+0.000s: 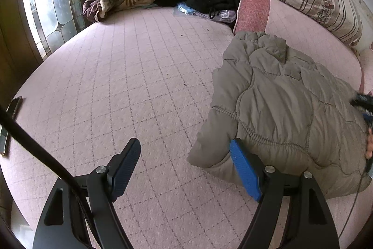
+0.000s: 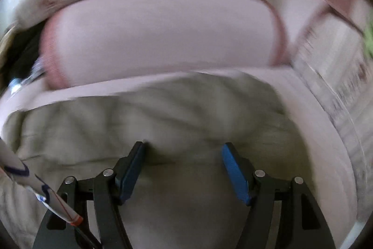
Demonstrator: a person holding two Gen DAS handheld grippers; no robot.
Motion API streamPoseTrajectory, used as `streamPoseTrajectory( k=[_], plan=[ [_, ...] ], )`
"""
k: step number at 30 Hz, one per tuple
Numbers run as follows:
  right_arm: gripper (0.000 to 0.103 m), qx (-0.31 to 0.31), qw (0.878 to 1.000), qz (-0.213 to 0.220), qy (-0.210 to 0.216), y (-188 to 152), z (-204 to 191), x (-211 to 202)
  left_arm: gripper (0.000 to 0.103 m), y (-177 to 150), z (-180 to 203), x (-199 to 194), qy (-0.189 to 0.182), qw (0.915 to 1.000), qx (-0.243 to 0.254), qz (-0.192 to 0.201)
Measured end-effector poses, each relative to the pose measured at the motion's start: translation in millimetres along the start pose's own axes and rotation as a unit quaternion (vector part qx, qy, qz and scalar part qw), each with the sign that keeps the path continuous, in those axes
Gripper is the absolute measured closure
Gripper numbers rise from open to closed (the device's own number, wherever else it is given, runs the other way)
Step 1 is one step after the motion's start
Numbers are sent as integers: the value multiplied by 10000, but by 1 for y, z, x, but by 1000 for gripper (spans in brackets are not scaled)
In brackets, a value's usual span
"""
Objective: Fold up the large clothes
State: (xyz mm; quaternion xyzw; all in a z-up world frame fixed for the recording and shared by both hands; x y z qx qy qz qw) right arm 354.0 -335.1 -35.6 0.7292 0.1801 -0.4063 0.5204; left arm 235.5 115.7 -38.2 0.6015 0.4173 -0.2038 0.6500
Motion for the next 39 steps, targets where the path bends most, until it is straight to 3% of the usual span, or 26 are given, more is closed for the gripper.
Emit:
streamPoseTrajectory(
  k=[4,7,9,12,17,19,22,25,28,32,36,39],
  plan=[
    [29,870,9925,86,-850,-1,96,-16,25,0,0,-1,27,10000,12,-9],
    [29,1090,9900,179,-881,-7,128,-35,25,0,0,-2,47,10000,33,-7],
    [29,1031,9917,288,-713,-11,128,-51,25,0,0,-4,58,10000,37,21],
    [29,776,9955,497,-237,-21,104,-80,25,-2,-1,-8,69,10000,48,53],
    [27,70,9974,342,625,-56,31,-90,25,-2,-5,-8,159,9999,-21,19],
    [26,-193,9981,72,581,-75,11,-72,25,-2,-10,-8,169,9998,-54,-20],
    [20,-491,9984,-237,114,-93,3,-39,25,-1,-20,-10,187,9998,-113,-34],
    [20,-481,9985,-170,-217,-87,-9,-53,25,0,-31,-9,193,9995,-228,-64],
    [24,-776,9963,368,59,-89,-47,-96,25,2,-41,-5,126,9991,-378,-170],
    [24,-1409,9874,552,461,-100,-115,-114,25,4,-45,-7,96,9989,-424,-166],
    [24,-1713,9805,365,893,-117,-169,-88,25,3,-47,-10,117,9992,-359,-116],
    [22,-2010,9774,269,601,-130,-184,-53,25,4,-50,-13,109,9991,-385,-102]
  ],
)
Point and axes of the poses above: each gripper's, at about its wrist camera, not at the fingertips, and x roughly the way its jaws point, z to its right, y to its top, the point moved 2 cm from there along x, roughly the way its jaws point, and after that the axes turned 11 degrees about y, right-handed, at the moved point
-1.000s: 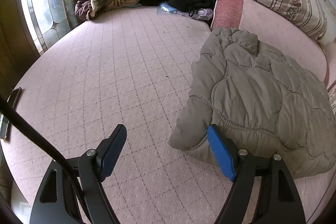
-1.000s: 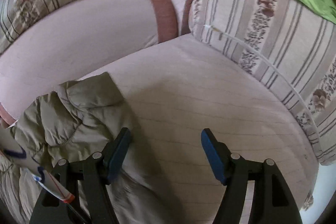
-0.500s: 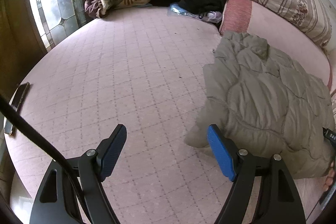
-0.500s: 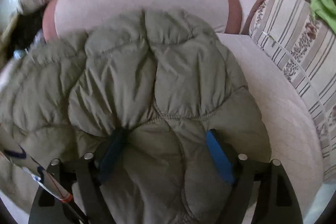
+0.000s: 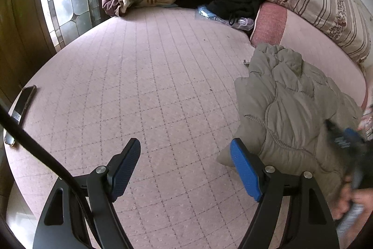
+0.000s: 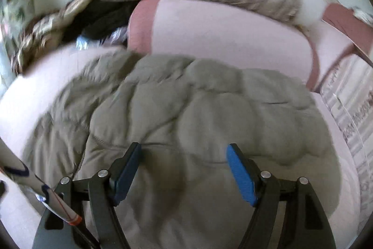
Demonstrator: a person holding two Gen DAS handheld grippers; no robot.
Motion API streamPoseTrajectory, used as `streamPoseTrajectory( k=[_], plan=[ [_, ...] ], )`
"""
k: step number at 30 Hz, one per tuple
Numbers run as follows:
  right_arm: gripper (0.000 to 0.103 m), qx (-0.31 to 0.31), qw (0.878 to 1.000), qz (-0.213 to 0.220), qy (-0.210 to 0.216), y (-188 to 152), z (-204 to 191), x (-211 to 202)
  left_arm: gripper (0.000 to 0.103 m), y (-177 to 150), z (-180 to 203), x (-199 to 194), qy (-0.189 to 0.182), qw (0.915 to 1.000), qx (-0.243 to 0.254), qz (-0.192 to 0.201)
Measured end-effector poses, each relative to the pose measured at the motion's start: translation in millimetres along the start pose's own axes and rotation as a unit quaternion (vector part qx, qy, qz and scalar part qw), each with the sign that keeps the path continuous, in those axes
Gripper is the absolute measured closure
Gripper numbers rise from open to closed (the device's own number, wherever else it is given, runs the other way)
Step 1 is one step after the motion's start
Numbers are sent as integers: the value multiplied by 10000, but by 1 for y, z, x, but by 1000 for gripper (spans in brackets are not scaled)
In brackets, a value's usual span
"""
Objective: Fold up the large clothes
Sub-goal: 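Grasp the folded coat edge with both grippers and fold it over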
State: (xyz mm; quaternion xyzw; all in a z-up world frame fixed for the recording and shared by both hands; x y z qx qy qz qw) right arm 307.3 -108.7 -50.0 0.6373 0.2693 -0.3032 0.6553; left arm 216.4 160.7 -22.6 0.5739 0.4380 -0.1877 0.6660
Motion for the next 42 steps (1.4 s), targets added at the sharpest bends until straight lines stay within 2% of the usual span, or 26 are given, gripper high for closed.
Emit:
streamPoseTrajectory(
  k=[2,5,7,10,14,17,19,22,27,30,31,33,34,36,37,40,42],
  plan=[
    [20,-72,9999,-7,-141,-4,-2,10,25,1,-1,-2,-27,10000,-3,-5],
    [20,211,9994,-145,213,1,12,-1,25,1,1,-5,-84,10000,16,9],
    [20,402,9985,-140,351,2,31,-15,25,2,3,-9,-108,9999,50,40],
    [19,739,9970,-54,201,-6,66,-41,25,3,8,-11,-159,9998,109,63],
    [18,1517,9879,-99,-291,-28,152,-60,25,13,17,-6,-209,9993,278,106],
    [14,2029,9782,-85,-423,-47,211,-71,25,24,24,8,-347,9988,337,62],
    [11,2373,9708,-124,-332,-59,244,-75,25,31,28,24,-642,9974,244,-236],
    [9,2715,9622,-143,-162,-78,279,-78,25,39,28,43,-1143,9915,-183,-600],
    [6,3049,9501,-301,578,-95,314,-54,24,47,40,62,-2069,9740,-495,-783],
    [1,3282,9383,-304,1048,-100,326,-32,22,45,51,80,-2636,9568,-603,-1069],
    [0,3338,9346,-314,1189,-100,328,-23,22,43,57,87,-2868,9480,-613,-1235],
    [0,3543,9192,-396,1674,-103,330,-3,19,38,69,98,-3196,9342,-565,-1481],
    [0,3690,9064,-464,2002,-104,331,9,16,34,75,102,-3298,9298,-525,-1549],
    [0,3831,8891,-574,2439,-105,326,25,9,30,84,104,-3233,9329,-510,-1504],
    [0,3841,8846,-615,2573,-104,324,32,8,28,87,105,-3196,9342,-495,-1504],
    [0,3653,8853,-674,2797,-98,313,42,8,25,96,105,-3029,9386,-324,-1620],
    [4,3623,8822,-736,2917,-97,308,45,29,28,96,99,-2998,9392,-255,-1654]
  ],
)
Point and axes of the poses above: each gripper's, at about its wrist camera, not at the fingertips, and x roughly the way its jaws point, z to its right, y to its top, the point moved 2 cm from there along x, roughly the way its jaws point, and after that the axes turned 11 degrees about y, right-handed, at the moved point
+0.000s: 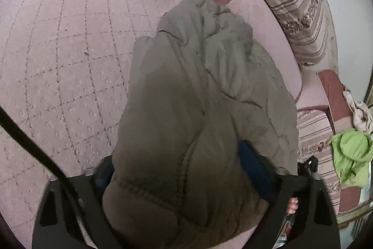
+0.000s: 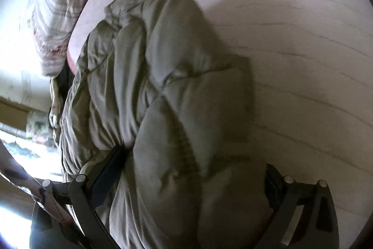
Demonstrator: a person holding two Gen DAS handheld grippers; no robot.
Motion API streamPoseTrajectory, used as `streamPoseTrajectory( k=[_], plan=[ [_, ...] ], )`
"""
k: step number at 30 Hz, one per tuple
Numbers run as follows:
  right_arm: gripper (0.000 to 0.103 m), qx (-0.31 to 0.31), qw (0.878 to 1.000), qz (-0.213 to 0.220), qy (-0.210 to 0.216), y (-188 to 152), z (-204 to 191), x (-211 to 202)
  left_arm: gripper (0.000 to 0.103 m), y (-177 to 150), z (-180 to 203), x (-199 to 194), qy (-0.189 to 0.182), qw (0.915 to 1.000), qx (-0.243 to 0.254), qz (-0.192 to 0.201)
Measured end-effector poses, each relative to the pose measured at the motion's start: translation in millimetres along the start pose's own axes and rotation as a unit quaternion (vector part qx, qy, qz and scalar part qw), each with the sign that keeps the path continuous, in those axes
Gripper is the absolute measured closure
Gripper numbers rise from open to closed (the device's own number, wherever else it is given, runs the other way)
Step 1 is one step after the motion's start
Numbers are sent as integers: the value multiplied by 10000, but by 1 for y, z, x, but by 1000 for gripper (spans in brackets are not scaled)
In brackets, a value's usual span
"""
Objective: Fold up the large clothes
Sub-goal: 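Grasp the folded coat edge with both grippers and fold it over, then hold the coat edge with both grippers and roll it over the bundle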
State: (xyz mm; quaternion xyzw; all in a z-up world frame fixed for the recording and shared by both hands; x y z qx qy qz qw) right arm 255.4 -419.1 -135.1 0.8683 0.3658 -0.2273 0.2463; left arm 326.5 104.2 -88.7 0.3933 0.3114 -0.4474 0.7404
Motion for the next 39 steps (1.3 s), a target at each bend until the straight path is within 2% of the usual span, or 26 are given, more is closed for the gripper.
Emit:
streamPoseTrajectory(
  k=[1,2,3,6,8,13,18,27,31,39],
  plan=[
    [6,22,10000,-18,52,-2,-2,-1,35,0,2,-5,19,10000,15,-50],
    [14,20,9999,-28,99,-3,-5,-1,45,-1,4,-10,20,10000,50,-55],
    [20,-32,9999,-34,106,-6,-9,-3,50,-1,5,-14,43,9999,92,-47],
    [34,-178,9997,-122,120,-20,-21,-11,53,-9,13,-27,308,9991,301,50],
    [37,-318,9992,-198,101,-31,-27,-17,54,-16,14,-37,512,9976,455,111],
    [38,-266,9995,-134,100,-39,-23,-18,54,-28,14,-44,776,9944,687,215],
    [37,-268,9995,-116,-73,-35,-28,-10,53,-23,20,-37,1019,9912,792,303],
    [32,-214,9997,-28,69,-39,-15,-10,52,-31,27,-39,1422,9823,1064,602],
    [32,-223,9997,-8,50,-42,-11,-15,52,-32,28,-41,1506,9805,1078,653],
    [35,-329,9990,148,-247,-50,-23,-18,56,-42,29,-49,1650,9760,1189,774]
  ],
)
Point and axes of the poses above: each gripper's, at about its wrist camera, not at the fingertips, and x roughly the way its jaws point, z to its right, y to its top, the point moved 2 cm from there along x, roughly the way its jaws point, and after that the axes turned 11 degrees about y, right-handed, at the moved point
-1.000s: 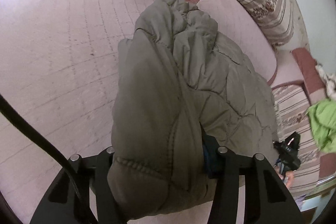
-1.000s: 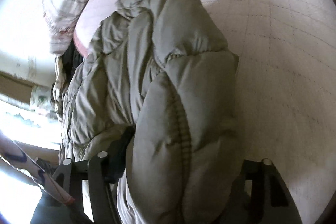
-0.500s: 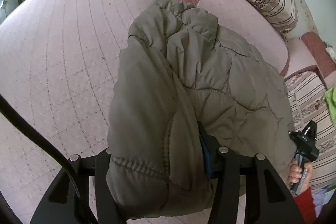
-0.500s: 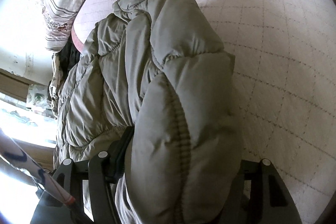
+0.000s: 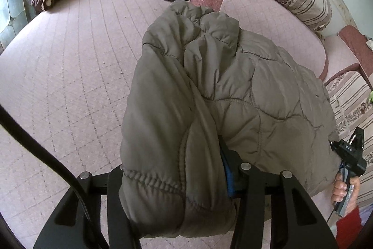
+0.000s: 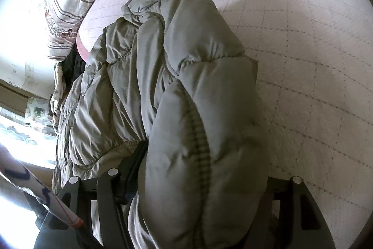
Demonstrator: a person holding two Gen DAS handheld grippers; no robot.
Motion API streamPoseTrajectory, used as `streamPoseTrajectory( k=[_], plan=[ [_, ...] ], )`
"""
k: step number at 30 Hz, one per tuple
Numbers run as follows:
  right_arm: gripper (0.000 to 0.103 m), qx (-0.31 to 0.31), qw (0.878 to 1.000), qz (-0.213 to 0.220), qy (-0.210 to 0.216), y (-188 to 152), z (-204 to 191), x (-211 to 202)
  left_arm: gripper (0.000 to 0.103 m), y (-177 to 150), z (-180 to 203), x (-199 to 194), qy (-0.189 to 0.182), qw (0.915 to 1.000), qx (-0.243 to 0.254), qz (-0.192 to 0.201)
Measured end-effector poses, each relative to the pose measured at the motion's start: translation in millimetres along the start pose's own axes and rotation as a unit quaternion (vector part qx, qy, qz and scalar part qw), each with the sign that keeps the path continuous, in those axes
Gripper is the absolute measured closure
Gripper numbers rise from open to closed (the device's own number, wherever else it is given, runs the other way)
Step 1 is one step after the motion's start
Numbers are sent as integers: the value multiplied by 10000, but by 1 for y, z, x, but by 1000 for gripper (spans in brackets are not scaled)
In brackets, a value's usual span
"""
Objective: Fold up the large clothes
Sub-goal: 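Hold the coat edge with both grippers and roll it over the bundle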
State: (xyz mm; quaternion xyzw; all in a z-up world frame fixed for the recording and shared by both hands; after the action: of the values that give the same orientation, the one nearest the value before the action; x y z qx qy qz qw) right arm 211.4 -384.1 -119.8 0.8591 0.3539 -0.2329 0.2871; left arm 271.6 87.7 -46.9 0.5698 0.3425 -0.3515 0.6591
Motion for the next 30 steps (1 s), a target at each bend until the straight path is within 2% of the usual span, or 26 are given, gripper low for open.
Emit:
streamPoseTrajectory(
  k=[5,30],
  plan=[
    [37,-51,9999,12,-143,-4,-7,0,56,-2,-3,-2,41,10000,-21,-5],
    [37,-69,9997,-21,-238,-6,-26,17,56,5,-18,-2,144,9995,-282,-53]
  ],
)
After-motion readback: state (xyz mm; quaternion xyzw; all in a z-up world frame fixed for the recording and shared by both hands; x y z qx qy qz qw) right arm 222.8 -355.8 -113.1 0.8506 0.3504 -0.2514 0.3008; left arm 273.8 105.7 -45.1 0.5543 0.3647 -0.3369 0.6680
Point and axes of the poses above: each gripper's, at about its wrist camera, not at the fingertips, and x roughly the way its jaws point, z to its right, y to its top, the point moved 2 cm from there along x, roughly the way its jaws point, and after that the axes turned 11 degrees about y, right-handed, at the moved point
